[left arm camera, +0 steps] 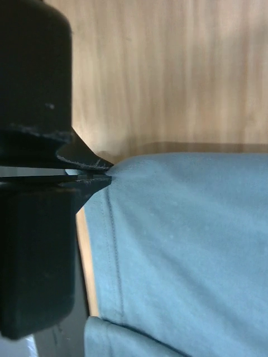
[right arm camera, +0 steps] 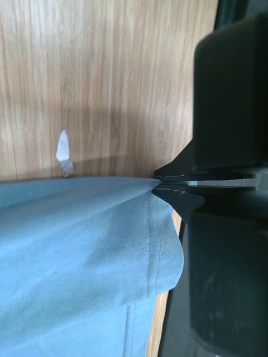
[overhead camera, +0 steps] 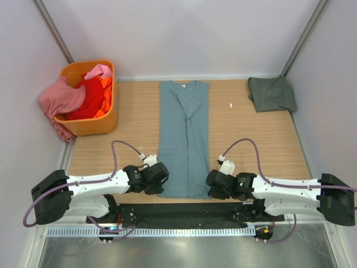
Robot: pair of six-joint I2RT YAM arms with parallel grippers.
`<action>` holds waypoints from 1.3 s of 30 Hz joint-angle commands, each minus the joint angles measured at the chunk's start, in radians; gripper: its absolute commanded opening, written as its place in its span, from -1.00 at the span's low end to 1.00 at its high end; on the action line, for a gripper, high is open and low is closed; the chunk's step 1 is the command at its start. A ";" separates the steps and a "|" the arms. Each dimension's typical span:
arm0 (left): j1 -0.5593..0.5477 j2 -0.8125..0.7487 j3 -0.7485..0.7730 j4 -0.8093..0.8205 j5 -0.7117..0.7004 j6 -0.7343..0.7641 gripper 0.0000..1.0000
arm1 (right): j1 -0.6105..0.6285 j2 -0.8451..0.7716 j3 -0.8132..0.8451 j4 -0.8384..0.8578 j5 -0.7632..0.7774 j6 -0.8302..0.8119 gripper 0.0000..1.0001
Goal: Fold and stack the t-shirts
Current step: Fold the tshirt
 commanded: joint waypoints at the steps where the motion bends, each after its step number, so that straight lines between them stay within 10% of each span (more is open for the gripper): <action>1: -0.054 -0.047 0.050 -0.146 -0.040 -0.070 -1.00 | 0.011 -0.022 0.066 -0.117 0.009 -0.026 -0.98; 14: -0.087 -0.101 0.344 -0.497 -0.210 -0.023 -1.00 | -0.047 0.084 0.438 -0.297 0.149 -0.210 -0.98; 24: 0.259 0.080 0.616 -0.446 -0.149 0.348 -0.98 | -0.395 0.260 0.661 -0.191 0.019 -0.570 -0.98; 39: 0.494 0.494 0.939 -0.375 -0.035 0.592 -1.00 | -0.617 0.618 0.951 -0.138 -0.080 -0.764 -0.98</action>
